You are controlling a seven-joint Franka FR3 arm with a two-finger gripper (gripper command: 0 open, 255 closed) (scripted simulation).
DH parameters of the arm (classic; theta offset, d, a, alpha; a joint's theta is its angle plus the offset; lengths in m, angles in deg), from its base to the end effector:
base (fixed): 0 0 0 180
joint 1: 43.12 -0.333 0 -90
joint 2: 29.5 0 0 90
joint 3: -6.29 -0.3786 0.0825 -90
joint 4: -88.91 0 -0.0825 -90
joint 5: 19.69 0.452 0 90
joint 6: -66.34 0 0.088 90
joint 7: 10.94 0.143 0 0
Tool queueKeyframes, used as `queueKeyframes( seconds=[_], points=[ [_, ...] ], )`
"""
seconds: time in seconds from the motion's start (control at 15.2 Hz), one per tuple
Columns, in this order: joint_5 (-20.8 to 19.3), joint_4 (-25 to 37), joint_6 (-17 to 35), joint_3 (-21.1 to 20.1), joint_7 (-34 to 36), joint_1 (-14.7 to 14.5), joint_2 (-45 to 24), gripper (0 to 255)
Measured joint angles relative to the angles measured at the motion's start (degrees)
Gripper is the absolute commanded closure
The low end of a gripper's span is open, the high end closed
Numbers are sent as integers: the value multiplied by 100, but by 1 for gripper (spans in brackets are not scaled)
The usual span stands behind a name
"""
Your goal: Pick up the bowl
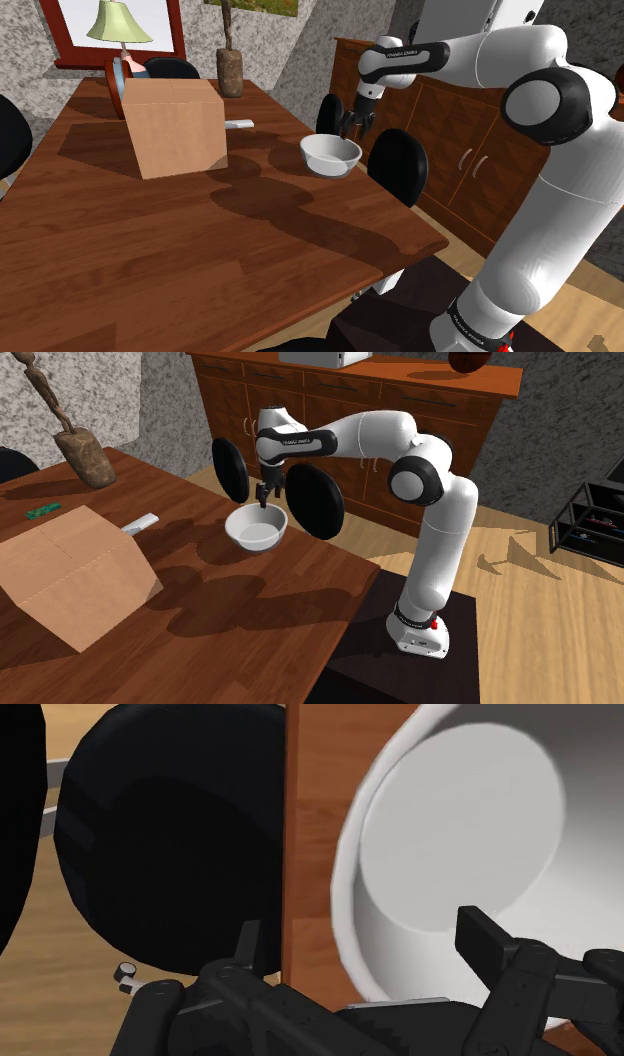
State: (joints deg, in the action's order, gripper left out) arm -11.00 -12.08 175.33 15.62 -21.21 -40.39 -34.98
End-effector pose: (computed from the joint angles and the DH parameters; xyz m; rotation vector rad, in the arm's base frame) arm 0.6587 -0.1209 0.5157 -3.0198 0.1153 -0.1053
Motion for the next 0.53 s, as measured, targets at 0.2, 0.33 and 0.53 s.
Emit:
queueKeyframes(
  seconds=[0.2, 0.33, 0.53],
  points=[
    [21, -170, 204, 2, -42, 5, -37, 0],
    [22, -236, 261, 0, -46, 2, -28, 255],
    [25, -249, 279, -2, -46, 0, -26, 255]
  ],
)
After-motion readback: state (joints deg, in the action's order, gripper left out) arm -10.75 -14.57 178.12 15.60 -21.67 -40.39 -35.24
